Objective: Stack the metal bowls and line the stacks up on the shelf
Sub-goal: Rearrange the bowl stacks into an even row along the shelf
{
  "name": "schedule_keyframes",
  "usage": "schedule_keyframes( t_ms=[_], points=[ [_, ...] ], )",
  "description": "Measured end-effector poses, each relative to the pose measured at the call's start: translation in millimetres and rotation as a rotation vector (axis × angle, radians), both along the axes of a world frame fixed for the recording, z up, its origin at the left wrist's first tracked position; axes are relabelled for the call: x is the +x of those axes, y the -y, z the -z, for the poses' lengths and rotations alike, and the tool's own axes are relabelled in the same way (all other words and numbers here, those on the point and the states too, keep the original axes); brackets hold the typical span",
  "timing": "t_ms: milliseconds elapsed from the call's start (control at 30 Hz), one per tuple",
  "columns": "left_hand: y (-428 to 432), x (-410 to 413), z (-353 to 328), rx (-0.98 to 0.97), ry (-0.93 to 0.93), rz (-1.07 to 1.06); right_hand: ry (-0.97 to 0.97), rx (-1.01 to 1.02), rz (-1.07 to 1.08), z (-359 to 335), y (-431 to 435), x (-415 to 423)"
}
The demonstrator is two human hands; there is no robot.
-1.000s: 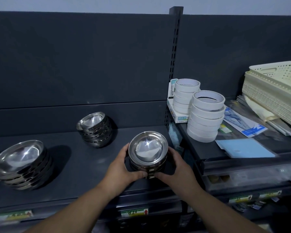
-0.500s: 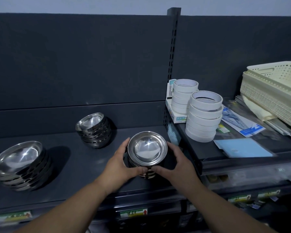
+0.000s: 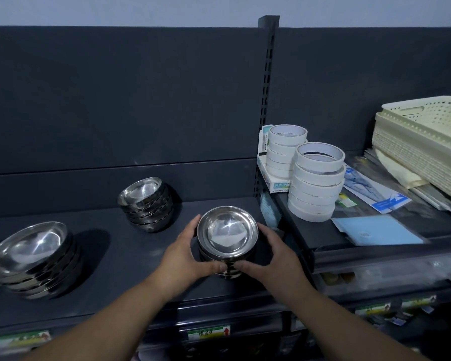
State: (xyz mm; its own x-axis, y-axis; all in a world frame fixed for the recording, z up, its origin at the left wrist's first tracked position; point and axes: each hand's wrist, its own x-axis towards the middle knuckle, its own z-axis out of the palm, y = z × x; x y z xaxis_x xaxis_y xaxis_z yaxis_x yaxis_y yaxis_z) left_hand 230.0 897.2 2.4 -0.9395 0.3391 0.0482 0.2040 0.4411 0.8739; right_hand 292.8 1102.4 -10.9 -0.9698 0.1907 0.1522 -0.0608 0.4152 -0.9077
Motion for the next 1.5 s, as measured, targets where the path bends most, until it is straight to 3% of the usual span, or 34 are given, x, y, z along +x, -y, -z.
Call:
schedule_keyframes(
  t_ms=[900,1200,1500],
  points=[
    [-2.1,-2.2,-2.6,0.064,0.038,0.013,0.012,0.079,-0.002,0.1,-2.6,2.0],
    [1.1,16.6,25.4,0.208,0.132,0.007,0.131,0.084,-0.039,14.4,-5.1,5.9],
    [-5.6,18.3,32.5,0.301,0.114,-0.028,0.072,0.024,0.020,24.6,6.3,5.2]
  ],
)
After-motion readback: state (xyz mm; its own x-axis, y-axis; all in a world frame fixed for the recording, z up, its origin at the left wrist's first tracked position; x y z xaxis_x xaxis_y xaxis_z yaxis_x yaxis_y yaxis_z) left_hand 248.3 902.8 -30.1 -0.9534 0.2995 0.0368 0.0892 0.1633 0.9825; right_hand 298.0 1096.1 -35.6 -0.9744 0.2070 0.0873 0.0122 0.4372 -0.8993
